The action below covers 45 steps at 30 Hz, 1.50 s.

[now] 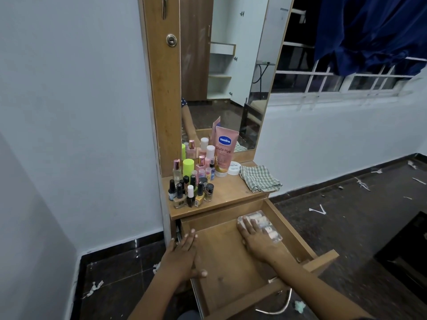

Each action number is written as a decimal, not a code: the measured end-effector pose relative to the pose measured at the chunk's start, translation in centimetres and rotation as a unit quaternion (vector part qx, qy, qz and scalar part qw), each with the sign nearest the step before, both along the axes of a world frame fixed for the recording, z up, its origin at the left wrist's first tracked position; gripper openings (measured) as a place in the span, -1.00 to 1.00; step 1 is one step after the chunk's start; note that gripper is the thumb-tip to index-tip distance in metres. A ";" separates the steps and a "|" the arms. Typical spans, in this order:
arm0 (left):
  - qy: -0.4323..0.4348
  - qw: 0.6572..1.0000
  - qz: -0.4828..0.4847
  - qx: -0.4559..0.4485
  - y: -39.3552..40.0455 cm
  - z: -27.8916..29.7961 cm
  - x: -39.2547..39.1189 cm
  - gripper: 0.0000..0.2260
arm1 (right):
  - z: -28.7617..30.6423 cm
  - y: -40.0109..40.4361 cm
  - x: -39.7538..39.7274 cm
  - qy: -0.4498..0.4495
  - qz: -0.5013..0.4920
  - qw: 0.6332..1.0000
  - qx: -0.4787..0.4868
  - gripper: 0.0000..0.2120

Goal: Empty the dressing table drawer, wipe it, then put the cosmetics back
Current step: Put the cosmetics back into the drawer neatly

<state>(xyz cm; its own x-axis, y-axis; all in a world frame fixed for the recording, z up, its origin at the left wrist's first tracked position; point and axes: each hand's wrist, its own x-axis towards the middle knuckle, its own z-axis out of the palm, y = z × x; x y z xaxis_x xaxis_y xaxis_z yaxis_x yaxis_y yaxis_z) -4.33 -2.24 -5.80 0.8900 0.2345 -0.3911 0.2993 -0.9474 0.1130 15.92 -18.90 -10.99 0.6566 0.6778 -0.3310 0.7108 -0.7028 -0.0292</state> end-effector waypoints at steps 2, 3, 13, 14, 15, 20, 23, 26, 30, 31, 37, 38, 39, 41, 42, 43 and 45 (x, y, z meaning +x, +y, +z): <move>0.003 1.000 -0.002 0.000 0.0 0.1 0.0 -0.13 | 0.2 0.2 -0.2 -0.012 0.017 1.000 0.020 -0.40; 0.004 1.000 -0.003 0.001 0.0 0.1 0.0 -0.13 | 0.3 0.3 -0.2 -0.019 0.033 0.999 0.035 -0.40; -0.004 1.000 0.003 0.002 -0.2 0.7 -0.1 -0.14 | 1.5 2.9 -3.2 -0.057 0.164 0.945 0.278 -0.54; -0.004 1.000 0.005 0.001 -0.2 0.8 -0.1 -0.14 | 1.7 3.0 -3.5 -0.057 0.165 0.940 0.294 -0.53; -0.004 1.000 0.006 0.001 -0.3 0.8 -0.1 -0.14 | 1.7 3.1 -3.6 -0.057 0.164 0.937 0.304 -0.53; 0.001 1.000 0.008 0.008 -0.2 0.7 0.1 -0.12 | 1.8 3.5 -3.7 -0.071 0.153 0.917 0.360 -0.56; 0.002 1.000 0.006 0.015 -0.2 0.8 0.2 -0.11 | 1.5 4.1 -3.7 -0.073 0.146 0.913 0.375 -0.57; 0.000 1.000 0.000 0.024 -0.1 1.0 0.5 -0.09 | 1.4 4.4 -3.5 -0.077 0.139 0.907 0.389 -0.57; 0.009 0.999 -0.004 0.039 0.2 1.4 1.5 -0.04 | 2.4 4.3 -3.1 -0.127 0.097 0.874 0.458 -0.61; 0.009 0.999 -0.006 0.044 0.2 1.6 1.8 -0.04 | 2.8 4.3 -2.8 -0.141 0.074 0.862 0.481 -0.63; 0.010 1.000 0.017 0.024 0.4 0.6 2.4 0.00 | 6.6 6.2 0.7 -0.191 -0.046 0.792 0.577 -0.82; 0.017 0.999 0.016 0.021 0.6 0.5 2.5 0.01 | 7.3 6.9 1.4 -0.191 -0.060 0.786 0.585 -0.83; 0.026 0.999 0.013 0.019 0.7 0.5 2.6 0.02 | 8.0 7.6 2.0 -0.187 -0.070 0.781 0.592 -0.83; 0.039 0.999 0.010 0.017 0.9 0.6 2.6 0.02 | 9.3 9.2 3.1 -0.170 -0.087 0.777 0.600 -0.79; 0.042 0.999 0.009 0.014 0.8 0.6 2.6 0.02 | 9.9 9.8 3.6 -0.160 -0.096 0.776 0.603 -0.77; 0.043 0.999 0.013 0.010 0.8 0.8 2.5 0.01 | 10.5 10.5 4.0 -0.150 -0.106 0.773 0.607 -0.75; 0.047 0.999 0.019 0.000 0.5 1.1 2.4 0.01 | 11.6 11.4 4.3 -0.134 -0.118 0.760 0.625 -0.72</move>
<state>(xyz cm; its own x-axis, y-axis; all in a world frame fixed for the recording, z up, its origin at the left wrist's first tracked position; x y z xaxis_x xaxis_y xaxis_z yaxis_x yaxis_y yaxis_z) -1.93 -1.70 -4.67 0.8396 0.2674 -0.4728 0.3443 -0.9352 0.0825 20.24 -7.46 0.60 0.7398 0.2056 0.6406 0.6665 -0.3542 -0.6560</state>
